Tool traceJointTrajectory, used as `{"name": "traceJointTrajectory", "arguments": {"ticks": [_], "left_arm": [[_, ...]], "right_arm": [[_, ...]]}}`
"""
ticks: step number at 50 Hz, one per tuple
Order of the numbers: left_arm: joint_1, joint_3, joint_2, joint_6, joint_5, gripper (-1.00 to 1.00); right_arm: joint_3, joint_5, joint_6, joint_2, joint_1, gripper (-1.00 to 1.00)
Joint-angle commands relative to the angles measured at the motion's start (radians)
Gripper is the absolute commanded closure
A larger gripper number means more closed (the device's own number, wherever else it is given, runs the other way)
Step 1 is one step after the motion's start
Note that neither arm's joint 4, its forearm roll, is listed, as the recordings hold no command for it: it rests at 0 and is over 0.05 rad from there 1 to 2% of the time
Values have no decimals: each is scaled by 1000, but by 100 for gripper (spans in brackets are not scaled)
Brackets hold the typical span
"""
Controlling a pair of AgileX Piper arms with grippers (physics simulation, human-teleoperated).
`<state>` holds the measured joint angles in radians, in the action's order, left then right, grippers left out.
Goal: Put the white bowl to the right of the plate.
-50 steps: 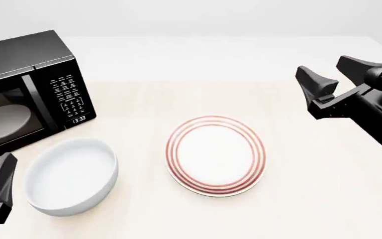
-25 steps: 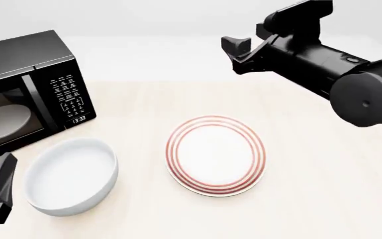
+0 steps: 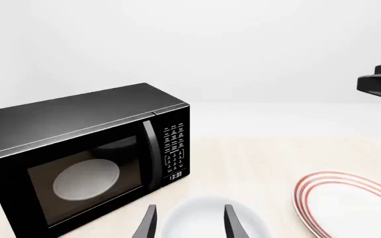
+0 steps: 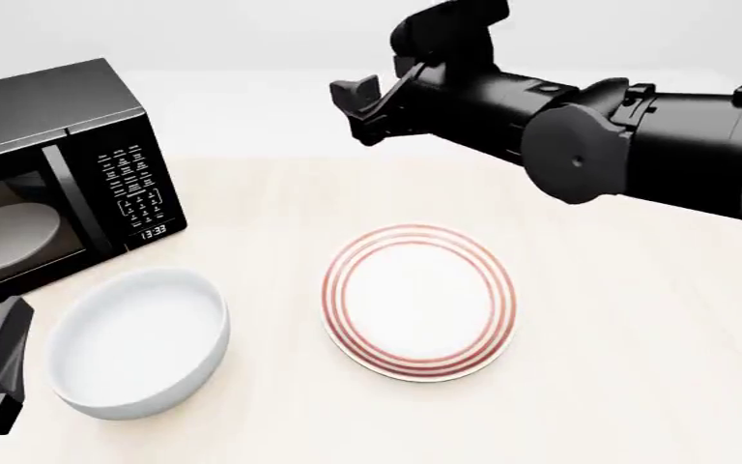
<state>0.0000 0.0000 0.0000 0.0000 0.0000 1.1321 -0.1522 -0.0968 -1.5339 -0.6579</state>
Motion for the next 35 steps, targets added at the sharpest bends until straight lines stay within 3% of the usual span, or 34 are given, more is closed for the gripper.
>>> {"name": "traceJointTrajectory", "arguments": {"ticks": [1, 6, 8, 35], "left_arm": [[0, 0, 0, 0, 0, -100], [0, 0, 0, 0, 0, -100], [0, 0, 0, 0, 0, -100], [0, 0, 0, 0, 0, -100]], "right_arm": [[90, 55, 17, -83, -62, -100], [119, 73, 21, -134, -81, -100], [121, 69, 51, -139, -90, -100], [259, 119, 80, -311, -195, -100]]}}
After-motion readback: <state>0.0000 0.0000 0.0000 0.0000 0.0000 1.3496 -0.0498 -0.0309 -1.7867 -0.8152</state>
